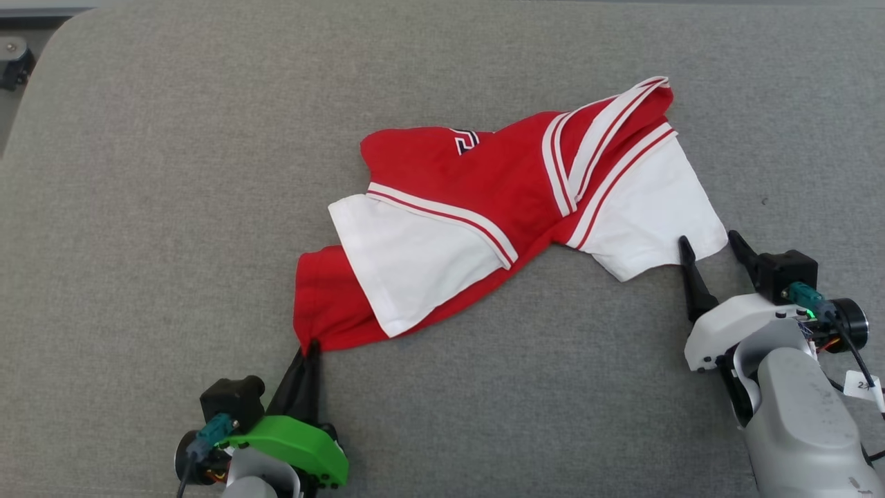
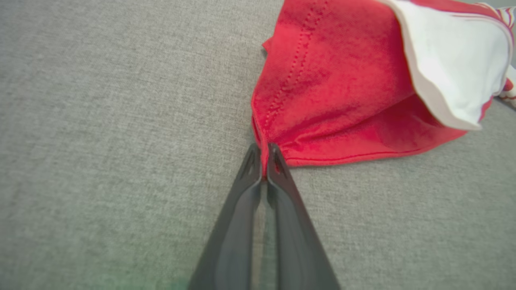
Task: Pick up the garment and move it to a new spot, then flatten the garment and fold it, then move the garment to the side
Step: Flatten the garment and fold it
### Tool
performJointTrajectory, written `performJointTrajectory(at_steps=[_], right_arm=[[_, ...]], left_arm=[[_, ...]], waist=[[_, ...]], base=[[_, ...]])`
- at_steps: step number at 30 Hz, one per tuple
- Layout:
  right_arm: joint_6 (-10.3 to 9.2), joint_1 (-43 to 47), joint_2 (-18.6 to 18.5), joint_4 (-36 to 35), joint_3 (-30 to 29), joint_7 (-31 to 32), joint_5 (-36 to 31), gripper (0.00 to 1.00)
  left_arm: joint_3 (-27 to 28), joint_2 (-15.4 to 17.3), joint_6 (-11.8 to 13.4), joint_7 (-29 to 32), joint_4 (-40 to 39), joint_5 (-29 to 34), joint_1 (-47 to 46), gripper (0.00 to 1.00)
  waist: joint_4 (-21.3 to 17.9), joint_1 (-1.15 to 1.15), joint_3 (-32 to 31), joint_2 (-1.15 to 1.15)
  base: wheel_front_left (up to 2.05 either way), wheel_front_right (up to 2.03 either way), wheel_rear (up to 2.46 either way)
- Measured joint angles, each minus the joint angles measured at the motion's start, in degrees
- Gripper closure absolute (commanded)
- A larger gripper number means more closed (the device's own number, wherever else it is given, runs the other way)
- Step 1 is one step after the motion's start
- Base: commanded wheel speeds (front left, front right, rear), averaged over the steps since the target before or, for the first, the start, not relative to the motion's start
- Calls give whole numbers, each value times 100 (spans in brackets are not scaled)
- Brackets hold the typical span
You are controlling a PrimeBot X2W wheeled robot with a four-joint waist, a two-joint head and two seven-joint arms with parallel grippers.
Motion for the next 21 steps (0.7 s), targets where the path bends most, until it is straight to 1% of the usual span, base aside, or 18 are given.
performJointTrajectory(at_steps=[1,2,4,6,10,13,16,18,21], right_arm=[[0,-73,-1,135,-78,-19,-56,68],[0,-135,-1,211,-124,-21,-56,100],[-1,-238,-11,294,-110,-21,43,100],[0,-229,-4,235,-75,-14,149,100],[0,68,4,-220,-79,-11,580,100],[0,348,-7,-644,-24,-10,1003,100],[-1,575,-10,-1173,123,-5,1662,100],[0,694,-12,-1559,271,-5,2253,100],[0,758,-32,-2103,485,-5,3217,100]], left_arm=[[-51,0,0,-1,4,-16,-14,100],[-96,0,0,-1,10,-48,-26,100],[-247,1,1,-1,-5,-137,-44,100],[-471,20,1,-1,-44,-224,-45,100],[-893,125,0,9,-224,-489,46,100],[-991,240,1,14,-546,-728,205,100],[-1039,374,0,14,-1104,-923,236,100],[-1104,534,0,14,-1592,-978,243,100],[-878,757,0,14,-2252,-1105,220,100]], waist=[[24,0,13,0],[45,0,22,0],[103,0,34,0],[149,0,28,0],[185,0,-79,0],[186,0,-210,0],[175,0,-367,0],[160,0,-492,0],[128,0,-661,0]], base=[[0,0,0],[0,0,0],[0,0,0],[0,0,0],[0,0,0],[0,0,0],[0,0,0],[0,0,0],[0,0,0]])
